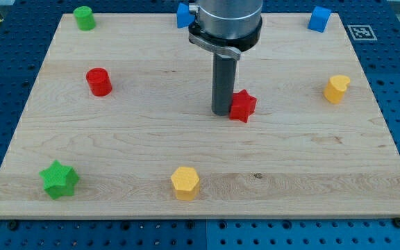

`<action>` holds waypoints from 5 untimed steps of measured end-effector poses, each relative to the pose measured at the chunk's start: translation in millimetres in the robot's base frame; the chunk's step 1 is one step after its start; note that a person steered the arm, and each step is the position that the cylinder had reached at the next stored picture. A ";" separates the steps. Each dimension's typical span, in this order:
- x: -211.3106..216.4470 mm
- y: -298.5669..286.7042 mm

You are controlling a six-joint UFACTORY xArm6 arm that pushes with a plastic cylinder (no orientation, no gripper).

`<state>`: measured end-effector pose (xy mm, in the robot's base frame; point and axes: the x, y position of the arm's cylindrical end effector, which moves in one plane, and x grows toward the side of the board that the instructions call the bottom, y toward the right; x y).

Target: Slide the red star to the bottom left side of the heart

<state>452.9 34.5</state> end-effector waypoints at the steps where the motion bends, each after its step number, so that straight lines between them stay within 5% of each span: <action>1: -6.1 0.3; 2: -30.9 -0.6; 5: 14.5 3.9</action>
<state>467.4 38.3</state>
